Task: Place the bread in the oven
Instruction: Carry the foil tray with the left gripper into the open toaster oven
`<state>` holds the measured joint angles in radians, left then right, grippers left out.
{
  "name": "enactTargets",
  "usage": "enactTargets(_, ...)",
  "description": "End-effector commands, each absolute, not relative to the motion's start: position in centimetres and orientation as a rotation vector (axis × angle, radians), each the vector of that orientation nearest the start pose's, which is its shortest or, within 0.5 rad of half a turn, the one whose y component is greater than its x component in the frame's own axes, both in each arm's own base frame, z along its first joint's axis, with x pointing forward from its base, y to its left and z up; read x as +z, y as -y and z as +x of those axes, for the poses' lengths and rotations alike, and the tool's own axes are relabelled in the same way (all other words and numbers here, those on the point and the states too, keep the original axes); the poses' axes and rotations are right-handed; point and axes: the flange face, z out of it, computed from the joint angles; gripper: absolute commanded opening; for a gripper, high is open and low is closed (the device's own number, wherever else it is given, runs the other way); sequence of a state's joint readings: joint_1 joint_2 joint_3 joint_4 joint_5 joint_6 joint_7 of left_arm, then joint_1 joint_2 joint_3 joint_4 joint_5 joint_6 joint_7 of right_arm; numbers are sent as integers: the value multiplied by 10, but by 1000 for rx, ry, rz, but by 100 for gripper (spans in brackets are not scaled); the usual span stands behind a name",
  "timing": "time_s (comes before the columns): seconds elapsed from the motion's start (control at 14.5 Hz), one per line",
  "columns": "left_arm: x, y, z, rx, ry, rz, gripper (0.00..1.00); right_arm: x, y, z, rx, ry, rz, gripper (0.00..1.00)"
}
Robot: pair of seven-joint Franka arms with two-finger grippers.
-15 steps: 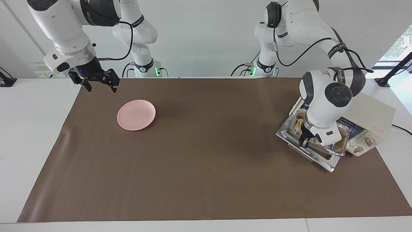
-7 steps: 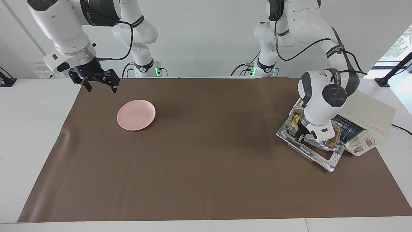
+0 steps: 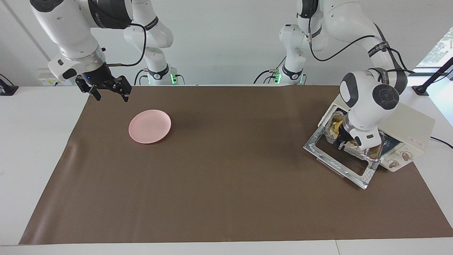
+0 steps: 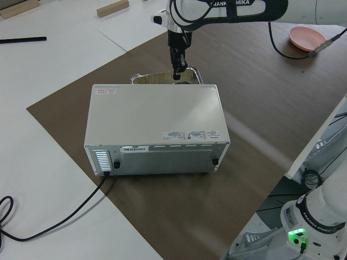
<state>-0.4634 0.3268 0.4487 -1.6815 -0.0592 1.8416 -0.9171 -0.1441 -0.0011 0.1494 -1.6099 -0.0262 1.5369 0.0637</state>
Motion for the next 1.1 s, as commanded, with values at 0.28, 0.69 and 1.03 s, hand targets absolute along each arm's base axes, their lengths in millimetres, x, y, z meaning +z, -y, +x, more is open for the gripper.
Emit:
enactTargets(0.28,411,19,609,98,1230,-2710,0,605,1,542,123,-66,-3168,100)
enactTargets(0.69,403,-9,588,83,1241,-2734,0,605,1,542,123,-66,-3168,100)
enactTargets(1.03,400,-15,584,79,1232,-2735,0,605,1,542,121,-66,-3168,100)
